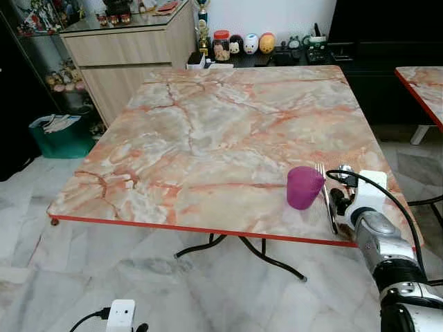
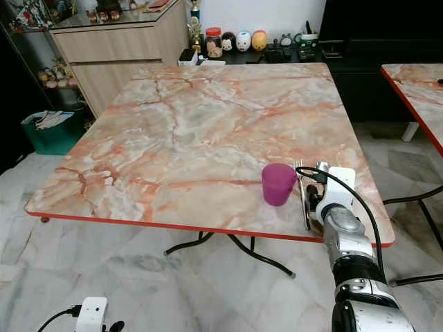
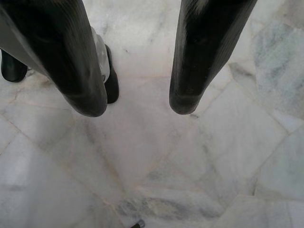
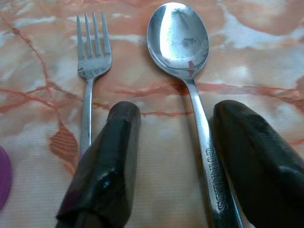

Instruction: Setting the table

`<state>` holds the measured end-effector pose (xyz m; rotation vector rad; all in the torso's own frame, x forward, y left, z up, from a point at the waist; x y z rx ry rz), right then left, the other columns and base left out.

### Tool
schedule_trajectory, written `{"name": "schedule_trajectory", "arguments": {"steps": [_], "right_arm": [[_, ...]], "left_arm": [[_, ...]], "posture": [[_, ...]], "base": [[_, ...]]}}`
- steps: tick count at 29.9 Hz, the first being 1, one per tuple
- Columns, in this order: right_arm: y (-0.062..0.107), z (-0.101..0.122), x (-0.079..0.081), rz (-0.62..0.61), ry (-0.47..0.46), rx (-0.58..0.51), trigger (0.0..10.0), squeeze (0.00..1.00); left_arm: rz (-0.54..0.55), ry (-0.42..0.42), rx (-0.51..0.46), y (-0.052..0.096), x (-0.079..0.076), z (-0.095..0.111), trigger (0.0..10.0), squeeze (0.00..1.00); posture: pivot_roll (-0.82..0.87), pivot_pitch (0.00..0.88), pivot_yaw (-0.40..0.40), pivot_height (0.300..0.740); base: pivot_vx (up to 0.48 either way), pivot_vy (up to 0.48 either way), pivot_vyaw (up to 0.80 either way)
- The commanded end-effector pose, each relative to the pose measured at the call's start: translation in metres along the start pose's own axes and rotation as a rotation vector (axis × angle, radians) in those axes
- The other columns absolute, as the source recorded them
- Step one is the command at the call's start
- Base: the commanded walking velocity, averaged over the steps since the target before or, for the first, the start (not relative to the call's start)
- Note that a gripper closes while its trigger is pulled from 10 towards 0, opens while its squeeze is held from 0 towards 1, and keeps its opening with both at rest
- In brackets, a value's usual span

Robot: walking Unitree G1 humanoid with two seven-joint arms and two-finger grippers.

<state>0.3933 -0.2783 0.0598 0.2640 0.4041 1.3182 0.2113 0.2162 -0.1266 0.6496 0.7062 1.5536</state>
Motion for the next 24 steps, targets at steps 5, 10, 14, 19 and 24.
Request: {"name": "schedule_trajectory", "arguments": {"steps": [5, 10, 14, 19, 24], "right_arm": [[0.0, -0.01, 0.003, 0.004, -0.005, 0.032, 0.0, 0.0], [-0.001, -0.009, 0.001, -0.007, -0.006, 0.026, 0.0, 0.0], [-0.001, -0.008, -0.001, -0.014, -0.007, 0.023, 0.0, 0.0], [-0.001, -0.008, -0.002, -0.024, -0.004, 0.016, 0.0, 0.0], [0.0, -0.001, -0.006, -0.051, 0.013, -0.013, 0.0, 0.0]], "left_arm": [[0.002, -0.008, 0.017, 0.001, 0.0, -0.006, 10.0, 0.0], [0.004, -0.005, 0.024, 0.002, 0.001, -0.008, 10.0, 0.0], [0.007, -0.004, 0.028, 0.002, 0.003, -0.008, 10.0, 0.0], [0.008, -0.005, 0.028, 0.002, 0.005, -0.007, 10.0, 0.0], [0.01, -0.005, 0.025, 0.002, 0.007, -0.006, 10.0, 0.0]], "posture": [[-0.09, 0.0, 0.092, 0.714], [-0.09, 0.0, 0.092, 0.714], [-0.09, 0.0, 0.092, 0.714], [-0.09, 0.0, 0.092, 0.714], [-0.08, 0.0, 0.091, 0.714]], "base": [[0.0, 0.0, 0.0], [0.0, 0.0, 0.0], [0.0, 0.0, 0.0], [0.0, 0.0, 0.0], [0.0, 0.0, 0.0]]}}
Point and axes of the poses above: a point about 5 cm out from each wrist's last joint towards the gripper, its own y axis pointing back from the gripper into the wrist, its own z axis along the axis of the wrist's last joint, x = y × z, the point moved 6 cm from there along -y, pointing out of the wrist towards the gripper, and after that the axes turned 5 degrees about y, right-handed, at the moved point
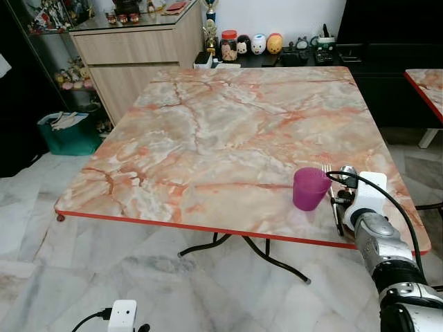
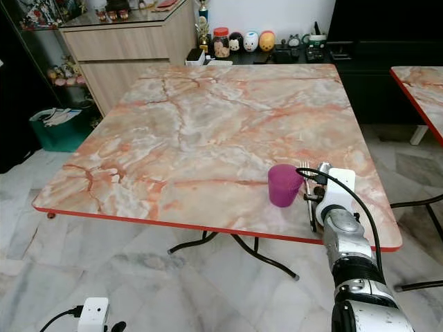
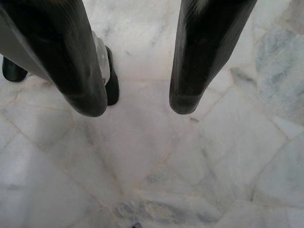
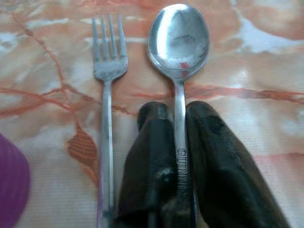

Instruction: Setting the table

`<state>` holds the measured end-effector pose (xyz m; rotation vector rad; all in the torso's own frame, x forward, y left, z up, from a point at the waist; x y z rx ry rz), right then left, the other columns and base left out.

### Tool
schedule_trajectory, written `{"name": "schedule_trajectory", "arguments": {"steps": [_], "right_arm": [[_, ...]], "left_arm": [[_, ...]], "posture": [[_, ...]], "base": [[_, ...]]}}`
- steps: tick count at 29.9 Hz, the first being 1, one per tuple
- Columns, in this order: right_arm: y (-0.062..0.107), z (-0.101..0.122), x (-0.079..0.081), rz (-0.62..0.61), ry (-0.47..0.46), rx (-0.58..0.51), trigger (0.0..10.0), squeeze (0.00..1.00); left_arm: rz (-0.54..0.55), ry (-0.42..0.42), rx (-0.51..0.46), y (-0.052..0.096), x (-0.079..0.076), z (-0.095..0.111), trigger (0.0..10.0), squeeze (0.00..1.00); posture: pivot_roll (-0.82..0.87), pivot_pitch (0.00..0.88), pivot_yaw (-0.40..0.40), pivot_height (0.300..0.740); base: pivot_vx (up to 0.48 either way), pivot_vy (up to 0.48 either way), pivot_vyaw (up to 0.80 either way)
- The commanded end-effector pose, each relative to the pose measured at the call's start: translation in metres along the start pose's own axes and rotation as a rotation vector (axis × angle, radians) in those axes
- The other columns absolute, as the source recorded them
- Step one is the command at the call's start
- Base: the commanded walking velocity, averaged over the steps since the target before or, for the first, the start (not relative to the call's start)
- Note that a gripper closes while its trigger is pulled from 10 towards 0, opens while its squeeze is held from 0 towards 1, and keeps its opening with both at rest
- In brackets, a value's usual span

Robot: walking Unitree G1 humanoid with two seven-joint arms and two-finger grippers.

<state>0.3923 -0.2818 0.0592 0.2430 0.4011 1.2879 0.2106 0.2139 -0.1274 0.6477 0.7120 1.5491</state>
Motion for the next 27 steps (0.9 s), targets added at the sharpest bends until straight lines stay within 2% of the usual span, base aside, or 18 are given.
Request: {"name": "schedule_trajectory", "arguments": {"steps": [1, 10, 11, 16, 17, 18, 19, 22, 23, 24, 26, 27], "right_arm": [[0.0, 0.006, -0.006, -0.036, 0.016, -0.018, 0.0, 0.0], [0.005, 0.026, -0.024, -0.109, 0.054, -0.086, 0.0, 0.0], [0.007, 0.034, -0.026, -0.12, 0.078, -0.123, 9.9, 0.0], [0.017, 0.059, -0.023, -0.125, 0.129, -0.267, 10.0, 0.0], [0.028, 0.074, -0.018, -0.136, 0.13, -0.384, 10.0, 0.0], [0.037, 0.08, -0.013, -0.136, 0.131, -0.448, 10.0, 0.0], [0.037, 0.08, -0.013, -0.136, 0.131, -0.448, 10.0, 0.0], [0.059, 0.084, -0.005, -0.127, 0.116, -0.565, 10.0, 0.0], [0.066, 0.085, -0.001, -0.117, 0.124, -0.598, 10.0, 0.0], [0.08, 0.089, 0.006, -0.09, 0.17, -0.656, 10.0, 0.0], [0.089, 0.092, 0.008, -0.075, 0.196, -0.69, 10.0, 0.0], [0.099, 0.1, 0.006, -0.062, 0.199, -0.732, 10.0, 0.0]], "left_arm": [[0.016, -0.008, 0.021, 0.002, 0.009, -0.005, 10.0, 0.0], [0.015, -0.009, 0.019, 0.002, 0.008, -0.005, 10.0, 0.0], [0.015, -0.01, 0.02, 0.002, 0.008, -0.005, 10.0, 0.0], [0.013, -0.012, 0.021, 0.002, 0.007, -0.005, 10.0, 0.0], [0.014, -0.015, 0.021, 0.002, 0.007, -0.006, 10.0, 0.0], [0.018, -0.016, 0.02, 0.002, 0.008, -0.006, 10.0, 0.0], [0.018, -0.016, 0.02, 0.002, 0.008, -0.006, 10.0, 0.0], [0.047, 0.013, 0.007, 0.003, 0.014, -0.005, 10.0, 0.0], [0.054, 0.017, 0.003, 0.003, 0.016, -0.004, 10.0, 0.0], [0.064, 0.023, -0.004, 0.003, 0.019, -0.002, 10.0, 0.0], [0.069, 0.024, -0.009, 0.003, 0.021, -0.001, 10.0, 0.0], [0.073, 0.024, -0.018, 0.003, 0.023, 0.002, 10.0, 0.0]], "posture": [[-0.08, 0.0, 0.091, 0.714], [-0.08, 0.0, 0.092, 0.714], [-0.09, 0.0, 0.093, 0.714], [-0.09, 0.0, 0.092, 0.714], [-0.09, 0.0, 0.089, 0.714], [-0.09, 0.0, 0.089, 0.714], [-0.09, 0.0, 0.089, 0.714], [-0.08, 0.0, 0.086, 0.714], [-0.08, 0.0, 0.084, 0.714], [-0.08, 0.0, 0.085, 0.714], [-0.08, 0.0, 0.085, 0.714], [-0.09, 0.0, 0.087, 0.714]], "base": [[0.0, 0.0, 0.0], [0.0, 0.0, 0.0], [0.0, 0.0, 0.0], [0.0, 0.0, 0.0], [0.0, 0.0, 0.0], [0.0, 0.0, 0.0], [0.0, 0.0, 0.0], [0.0, 0.0, 0.0], [0.0, 0.0, 0.0], [0.0, 0.0, 0.0], [0.0, 0.0, 0.0], [0.0, 0.0, 0.0]]}}
Point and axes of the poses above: a point about 5 cm out from each wrist's last joint towards the gripper, its own y axis pointing back from the gripper into the wrist, its own z axis along the axis of the wrist's last joint, x = y × z, the point moved 6 cm from there along -y, pointing out of the wrist towards the gripper, and after that the axes turned 5 degrees about y, right-handed, at the moved point
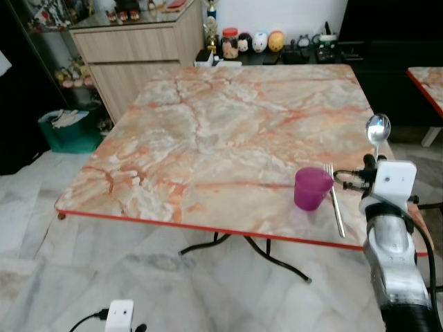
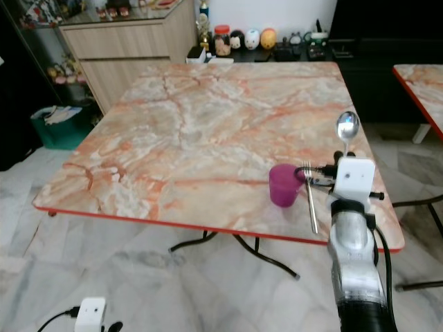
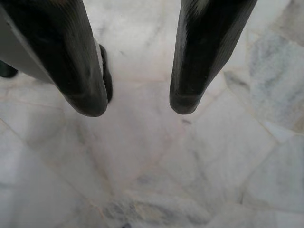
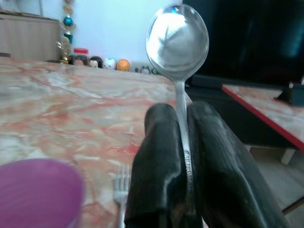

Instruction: Setting the table

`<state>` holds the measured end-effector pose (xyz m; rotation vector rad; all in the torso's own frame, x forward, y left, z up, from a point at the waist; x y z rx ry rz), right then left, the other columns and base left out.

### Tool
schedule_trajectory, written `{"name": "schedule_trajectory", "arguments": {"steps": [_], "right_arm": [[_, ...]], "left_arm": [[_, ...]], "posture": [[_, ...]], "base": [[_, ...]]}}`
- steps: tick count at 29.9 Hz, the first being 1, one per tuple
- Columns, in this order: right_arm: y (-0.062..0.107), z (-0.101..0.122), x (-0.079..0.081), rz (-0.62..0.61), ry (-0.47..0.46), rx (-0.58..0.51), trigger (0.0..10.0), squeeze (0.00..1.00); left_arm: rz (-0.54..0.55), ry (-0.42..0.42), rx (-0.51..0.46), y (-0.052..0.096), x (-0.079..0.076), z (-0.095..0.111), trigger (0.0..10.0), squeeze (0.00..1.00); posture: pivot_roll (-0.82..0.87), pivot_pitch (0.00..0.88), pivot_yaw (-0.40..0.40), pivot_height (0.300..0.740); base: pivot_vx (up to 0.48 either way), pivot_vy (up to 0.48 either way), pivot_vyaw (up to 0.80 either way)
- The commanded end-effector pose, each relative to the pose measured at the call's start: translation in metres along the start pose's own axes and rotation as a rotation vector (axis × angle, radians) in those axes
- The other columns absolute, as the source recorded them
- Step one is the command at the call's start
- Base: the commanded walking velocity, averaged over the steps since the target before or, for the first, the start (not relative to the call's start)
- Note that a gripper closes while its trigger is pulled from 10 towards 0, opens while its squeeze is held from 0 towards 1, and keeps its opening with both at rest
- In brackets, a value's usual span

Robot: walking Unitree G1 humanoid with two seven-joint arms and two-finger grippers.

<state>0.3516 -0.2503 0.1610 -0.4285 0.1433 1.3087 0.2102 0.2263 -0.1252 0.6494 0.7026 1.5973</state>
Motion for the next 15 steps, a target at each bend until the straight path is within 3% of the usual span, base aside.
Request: {"name": "schedule_trajectory", "arguments": {"steps": [1, 7, 12, 13, 15], "right_arm": [[-0.002, 0.034, -0.008, 0.004, 0.013, -0.123, 10.0, 0.0], [-0.006, 0.062, -0.015, -0.002, 0.009, -0.214, 10.0, 0.0], [-0.013, 0.075, 0.002, 0.047, -0.049, -0.235, 10.0, 0.0], [-0.016, 0.071, 0.013, 0.069, -0.079, -0.212, 10.0, 0.0], [-0.019, 0.068, 0.018, 0.067, -0.101, -0.19, 10.0, 0.0]], "left_arm": [[0.032, 0.01, -0.011, 0.001, 0.012, 0.001, 10.0, 0.0], [0.042, -0.006, -0.029, 0.0, 0.01, 0.007, 10.0, 0.0], [0.048, -0.029, -0.042, -0.001, 0.007, 0.012, 10.0, 0.0], [0.048, -0.047, -0.042, -0.002, 0.006, 0.012, 10.0, 0.0], [0.05, -0.051, -0.043, -0.002, 0.006, 0.012, 10.0, 0.0]], "posture": [[-0.1, 0.0, 0.088, 0.714], [-0.11, 0.0, 0.086, 0.714], [-0.1, 0.0, 0.083, 0.714], [-0.11, 0.0, 0.081, 0.714], [-0.1, 0.0, 0.079, 0.714]], "base": [[0.0, 0.0, 0.0], [0.0, 0.0, 0.0], [0.0, 0.0, 0.0], [0.0, -0.428, 0.0], [0.0, -0.454, 0.0]]}}
Point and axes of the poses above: a point about 5 cm out from each wrist's last joint towards the gripper, its own y axis pointing back from the gripper into the wrist, its own z axis along the axis of the wrist's last joint, x = y × z, the point moved 6 cm from there along -y, pointing out of the wrist towards the gripper, and after that the axes turned 5 degrees about y, right-handed, at the moved point
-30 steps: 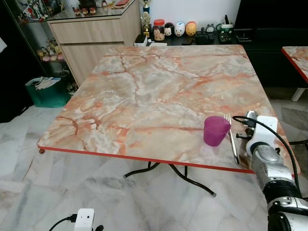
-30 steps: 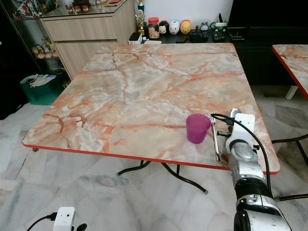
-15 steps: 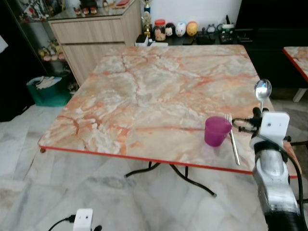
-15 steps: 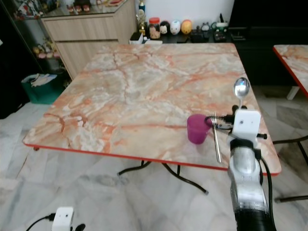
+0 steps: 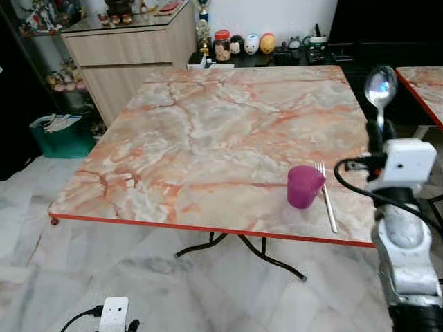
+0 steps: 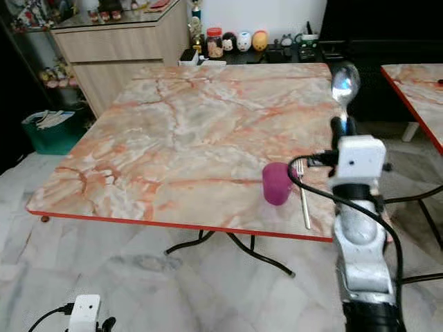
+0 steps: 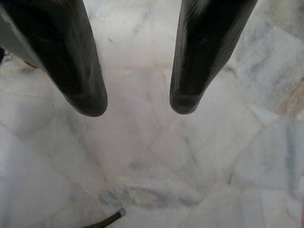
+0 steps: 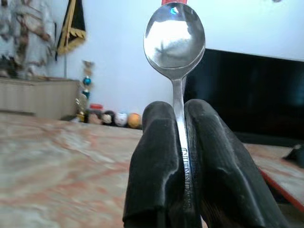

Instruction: Setting the table

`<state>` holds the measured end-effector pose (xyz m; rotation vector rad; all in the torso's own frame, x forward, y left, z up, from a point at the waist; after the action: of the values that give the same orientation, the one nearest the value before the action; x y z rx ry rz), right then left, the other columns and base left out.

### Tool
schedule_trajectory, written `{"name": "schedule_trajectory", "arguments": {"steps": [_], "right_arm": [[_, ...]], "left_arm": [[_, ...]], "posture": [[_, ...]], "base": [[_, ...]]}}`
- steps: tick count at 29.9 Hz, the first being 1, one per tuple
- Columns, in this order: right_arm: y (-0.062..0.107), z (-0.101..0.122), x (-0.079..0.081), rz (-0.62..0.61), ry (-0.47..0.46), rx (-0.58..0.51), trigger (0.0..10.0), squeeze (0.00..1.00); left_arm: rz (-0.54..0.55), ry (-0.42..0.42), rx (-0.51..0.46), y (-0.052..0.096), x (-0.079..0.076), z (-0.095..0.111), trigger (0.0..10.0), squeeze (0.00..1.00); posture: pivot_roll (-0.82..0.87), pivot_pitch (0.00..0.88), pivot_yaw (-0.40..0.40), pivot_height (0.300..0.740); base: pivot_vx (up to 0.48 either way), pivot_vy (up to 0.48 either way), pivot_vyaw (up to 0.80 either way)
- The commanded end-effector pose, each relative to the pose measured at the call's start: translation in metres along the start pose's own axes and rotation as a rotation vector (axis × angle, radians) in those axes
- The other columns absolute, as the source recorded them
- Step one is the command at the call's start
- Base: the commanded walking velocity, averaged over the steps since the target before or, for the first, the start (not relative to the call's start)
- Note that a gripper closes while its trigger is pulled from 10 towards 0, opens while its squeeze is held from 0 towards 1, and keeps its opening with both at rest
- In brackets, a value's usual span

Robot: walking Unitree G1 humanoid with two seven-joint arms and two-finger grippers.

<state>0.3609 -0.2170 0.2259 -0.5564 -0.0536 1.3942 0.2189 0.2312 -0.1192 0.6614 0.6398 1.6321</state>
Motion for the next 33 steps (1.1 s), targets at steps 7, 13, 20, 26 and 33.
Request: {"name": "schedule_trajectory", "arguments": {"steps": [7, 13, 20, 26, 33], "right_arm": [[-0.021, 0.013, 0.03, 0.044, -0.128, -0.017, 10.0, 0.0], [-0.023, 0.01, 0.03, 0.041, -0.132, 0.006, 10.0, 0.0], [-0.024, 0.009, 0.029, 0.036, -0.134, 0.003, 10.0, 0.0], [-0.025, 0.009, 0.034, 0.045, -0.135, 0.002, 10.0, 0.0], [-0.027, 0.011, 0.036, 0.054, -0.137, -0.007, 10.0, 0.0]], "left_arm": [[0.018, -0.009, -0.012, 0.0, 0.0, 0.002, 10.0, 0.0], [0.021, -0.008, -0.019, 0.0, 0.001, 0.004, 10.0, 0.0], [0.018, -0.011, -0.035, -0.001, -0.001, 0.008, 10.0, 0.0], [0.018, -0.013, -0.045, -0.001, -0.001, 0.011, 10.0, 0.0], [0.017, -0.019, -0.05, -0.001, -0.002, 0.012, 10.0, 0.0]], "posture": [[-0.1, 0.0, 0.076, 0.714], [-0.1, 0.0, 0.074, 0.714], [-0.1, 0.0, 0.075, 0.714], [-0.1, 0.0, 0.075, 0.714], [-0.1, 0.0, 0.077, 0.714]], "base": [[0.0, -0.137, 0.0], [0.0, -0.16, -0.33], [0.0, -0.146, -0.4], [0.0, -0.341, 0.0], [0.0, -0.447, 0.0]]}}
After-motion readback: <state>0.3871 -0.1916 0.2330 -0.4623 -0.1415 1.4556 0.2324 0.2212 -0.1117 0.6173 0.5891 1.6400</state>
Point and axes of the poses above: a point about 5 cm out from each wrist's last joint towards the gripper, its own y axis pointing back from the gripper into the wrist, its own z axis along the axis of the wrist's last joint, x = y × z, the point moved 6 cm from there along -y, pointing out of the wrist towards the gripper, and after that the axes turned 5 degrees about y, right-handed, at the moved point
